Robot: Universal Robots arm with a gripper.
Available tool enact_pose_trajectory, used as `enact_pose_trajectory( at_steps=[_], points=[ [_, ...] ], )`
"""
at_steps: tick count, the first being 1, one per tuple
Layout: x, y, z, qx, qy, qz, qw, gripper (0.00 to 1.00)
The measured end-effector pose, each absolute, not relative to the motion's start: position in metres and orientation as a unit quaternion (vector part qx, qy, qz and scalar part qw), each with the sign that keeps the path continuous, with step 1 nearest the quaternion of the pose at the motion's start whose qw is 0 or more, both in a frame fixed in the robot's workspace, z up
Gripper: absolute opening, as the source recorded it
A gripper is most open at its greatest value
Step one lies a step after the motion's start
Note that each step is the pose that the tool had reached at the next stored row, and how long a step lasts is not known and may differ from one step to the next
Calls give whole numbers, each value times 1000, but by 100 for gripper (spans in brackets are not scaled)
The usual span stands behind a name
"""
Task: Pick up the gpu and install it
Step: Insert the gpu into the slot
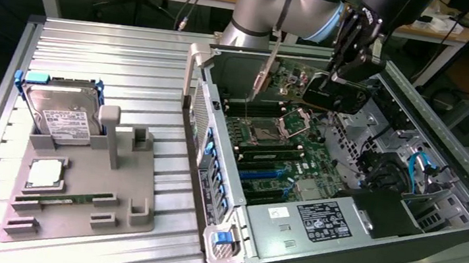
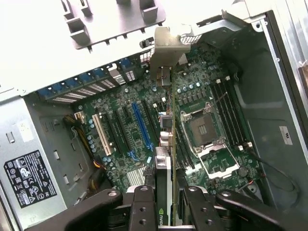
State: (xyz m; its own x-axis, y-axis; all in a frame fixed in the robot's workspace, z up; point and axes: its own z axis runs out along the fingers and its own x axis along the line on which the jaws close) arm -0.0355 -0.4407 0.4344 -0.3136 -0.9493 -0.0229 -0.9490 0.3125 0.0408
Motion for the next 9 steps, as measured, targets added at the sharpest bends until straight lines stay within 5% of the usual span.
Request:
enact_pose_trajectory(
  at_steps=[9],
  points=[
    [-36,-441,434,633,-774,-23,4,27]
  ],
)
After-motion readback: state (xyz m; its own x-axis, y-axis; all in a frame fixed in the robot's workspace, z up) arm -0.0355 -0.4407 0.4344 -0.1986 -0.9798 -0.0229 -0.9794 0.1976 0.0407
